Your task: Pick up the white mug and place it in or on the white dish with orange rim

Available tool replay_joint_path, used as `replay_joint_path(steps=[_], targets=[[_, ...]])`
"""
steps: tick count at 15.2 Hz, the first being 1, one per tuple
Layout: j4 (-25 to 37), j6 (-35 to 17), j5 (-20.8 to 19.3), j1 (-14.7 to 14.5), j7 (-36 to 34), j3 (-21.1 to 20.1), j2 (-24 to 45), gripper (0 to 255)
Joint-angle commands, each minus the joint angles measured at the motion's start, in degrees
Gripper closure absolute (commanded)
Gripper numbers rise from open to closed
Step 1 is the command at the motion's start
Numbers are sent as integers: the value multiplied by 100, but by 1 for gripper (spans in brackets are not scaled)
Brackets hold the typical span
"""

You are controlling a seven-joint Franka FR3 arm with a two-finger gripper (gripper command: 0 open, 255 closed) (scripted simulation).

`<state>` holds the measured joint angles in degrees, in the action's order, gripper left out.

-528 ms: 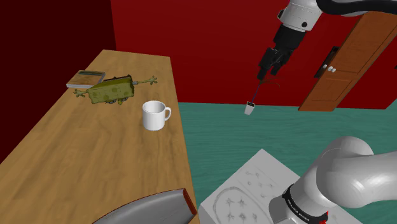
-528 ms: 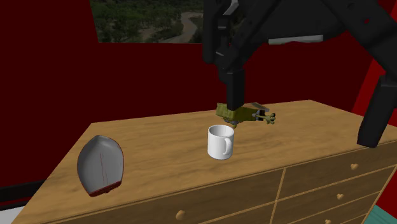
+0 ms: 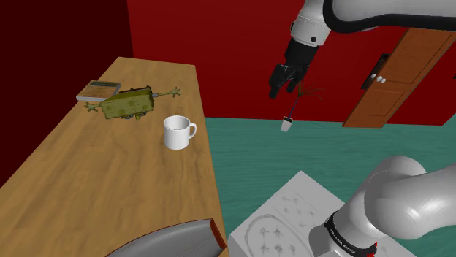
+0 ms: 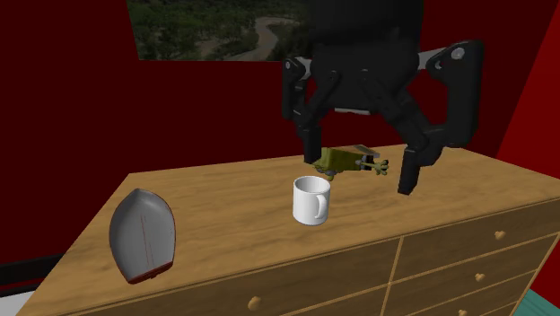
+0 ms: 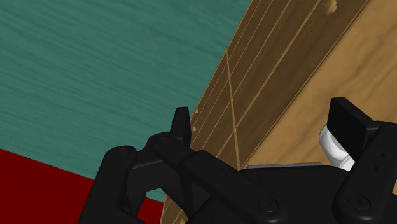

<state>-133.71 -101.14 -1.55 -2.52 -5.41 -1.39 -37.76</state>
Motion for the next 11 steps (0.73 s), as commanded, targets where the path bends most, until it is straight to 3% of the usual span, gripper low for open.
replay_joint_path(steps=[1, 11], targets=[[42, -275, 70, -54, -175, -142, 319, 0], [690, -1377, 150, -256, -1034, -803, 2107, 0]])
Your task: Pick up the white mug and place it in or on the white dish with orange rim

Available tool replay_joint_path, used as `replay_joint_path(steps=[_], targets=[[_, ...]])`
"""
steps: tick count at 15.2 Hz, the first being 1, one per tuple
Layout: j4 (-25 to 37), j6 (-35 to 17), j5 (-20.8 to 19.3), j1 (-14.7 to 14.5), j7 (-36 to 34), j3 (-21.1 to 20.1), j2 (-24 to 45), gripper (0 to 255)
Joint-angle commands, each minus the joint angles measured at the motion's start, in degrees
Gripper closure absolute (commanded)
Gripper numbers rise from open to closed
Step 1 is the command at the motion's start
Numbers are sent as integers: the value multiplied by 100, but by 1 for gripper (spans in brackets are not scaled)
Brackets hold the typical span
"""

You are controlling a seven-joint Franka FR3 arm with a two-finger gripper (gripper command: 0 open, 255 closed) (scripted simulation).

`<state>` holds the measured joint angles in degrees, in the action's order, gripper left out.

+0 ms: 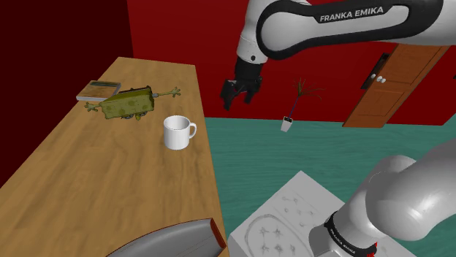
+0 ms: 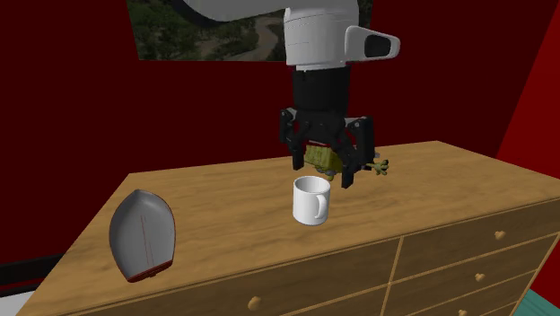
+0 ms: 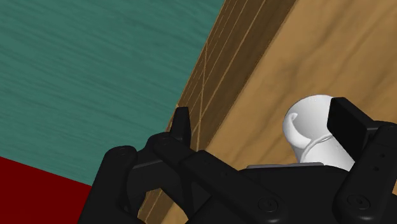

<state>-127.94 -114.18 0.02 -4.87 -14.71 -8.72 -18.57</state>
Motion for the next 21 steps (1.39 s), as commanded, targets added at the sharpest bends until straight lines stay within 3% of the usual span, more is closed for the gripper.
replay_joint_path(steps=[1, 10, 19, 21], targets=[[218, -159, -28, -37, -194, -130, 384, 0], [1489, -668, -444, -255, -1034, -536, 2245, 0], [3434, -622, -1011, -750, -1727, -603, 4259, 0], [3499, -668, -1039, -780, -1752, -589, 4375, 0]])
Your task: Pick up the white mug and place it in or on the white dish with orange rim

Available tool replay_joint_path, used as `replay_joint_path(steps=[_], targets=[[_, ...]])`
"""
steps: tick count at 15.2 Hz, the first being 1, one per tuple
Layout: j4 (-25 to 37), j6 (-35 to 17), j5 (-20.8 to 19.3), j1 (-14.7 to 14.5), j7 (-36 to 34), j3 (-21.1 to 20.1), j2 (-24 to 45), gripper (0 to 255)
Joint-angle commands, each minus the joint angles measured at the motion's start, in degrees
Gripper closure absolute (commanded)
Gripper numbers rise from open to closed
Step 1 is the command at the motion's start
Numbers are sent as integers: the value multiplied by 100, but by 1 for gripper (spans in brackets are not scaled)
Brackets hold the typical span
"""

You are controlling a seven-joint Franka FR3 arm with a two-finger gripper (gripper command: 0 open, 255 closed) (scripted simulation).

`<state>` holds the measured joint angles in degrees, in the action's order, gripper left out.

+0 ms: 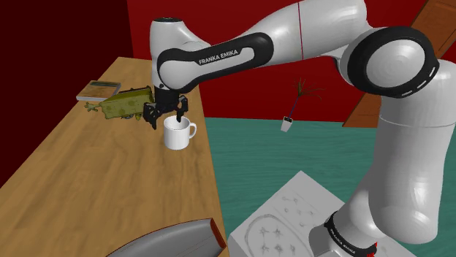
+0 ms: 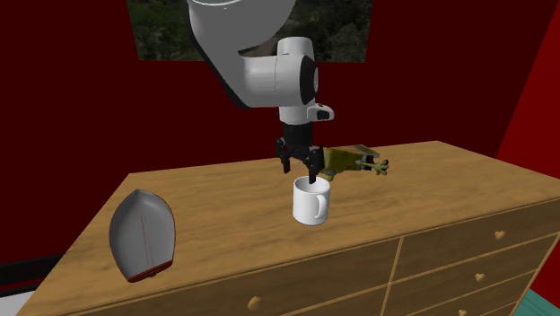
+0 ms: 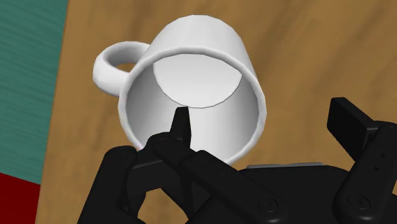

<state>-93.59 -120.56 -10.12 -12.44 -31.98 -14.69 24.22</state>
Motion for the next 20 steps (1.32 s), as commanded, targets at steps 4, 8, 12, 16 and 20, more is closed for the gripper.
replay_joint_path(steps=[4, 8, 12, 16, 20], targets=[[-35, -268, -75, -30, -56, 36, 239, 0], [-88, -416, -109, -37, -77, 55, 338, 0], [-87, -416, -109, -37, -77, 55, 338, 0], [-87, -416, -109, -37, -77, 55, 338, 255], [-87, -416, -109, -37, -77, 55, 338, 255]])
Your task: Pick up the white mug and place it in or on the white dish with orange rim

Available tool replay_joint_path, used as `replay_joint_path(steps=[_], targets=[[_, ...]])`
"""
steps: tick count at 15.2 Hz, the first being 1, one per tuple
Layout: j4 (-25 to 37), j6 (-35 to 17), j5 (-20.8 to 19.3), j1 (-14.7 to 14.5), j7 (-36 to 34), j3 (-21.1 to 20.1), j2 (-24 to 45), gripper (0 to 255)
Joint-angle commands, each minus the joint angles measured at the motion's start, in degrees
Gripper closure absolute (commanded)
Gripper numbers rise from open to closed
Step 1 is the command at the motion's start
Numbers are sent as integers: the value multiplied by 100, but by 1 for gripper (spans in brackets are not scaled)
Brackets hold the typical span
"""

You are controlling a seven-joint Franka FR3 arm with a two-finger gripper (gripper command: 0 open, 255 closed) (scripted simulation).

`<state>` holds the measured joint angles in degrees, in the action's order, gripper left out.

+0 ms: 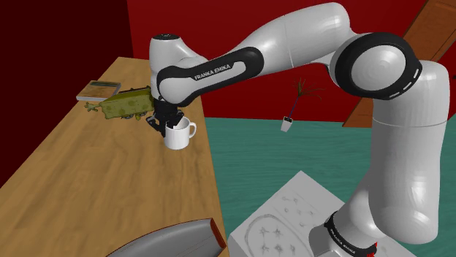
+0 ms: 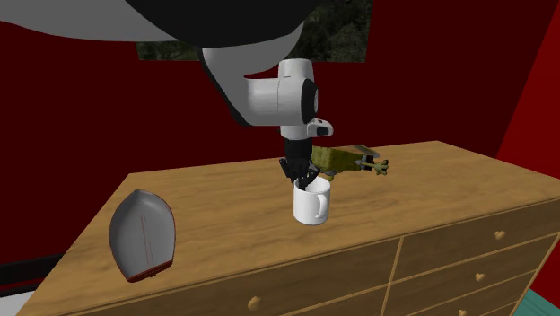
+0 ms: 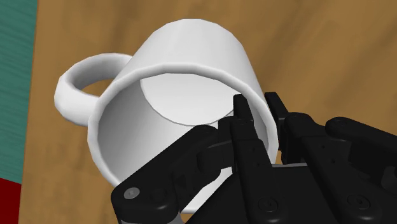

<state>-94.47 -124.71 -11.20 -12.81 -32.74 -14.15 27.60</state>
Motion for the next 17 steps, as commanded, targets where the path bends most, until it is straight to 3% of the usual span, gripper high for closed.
replay_joint_path(steps=[1, 17], targets=[[0, -1, 0, 0, 0, 1, 0, 255], [496, 831, 143, 22, 123, -69, -351, 255]])
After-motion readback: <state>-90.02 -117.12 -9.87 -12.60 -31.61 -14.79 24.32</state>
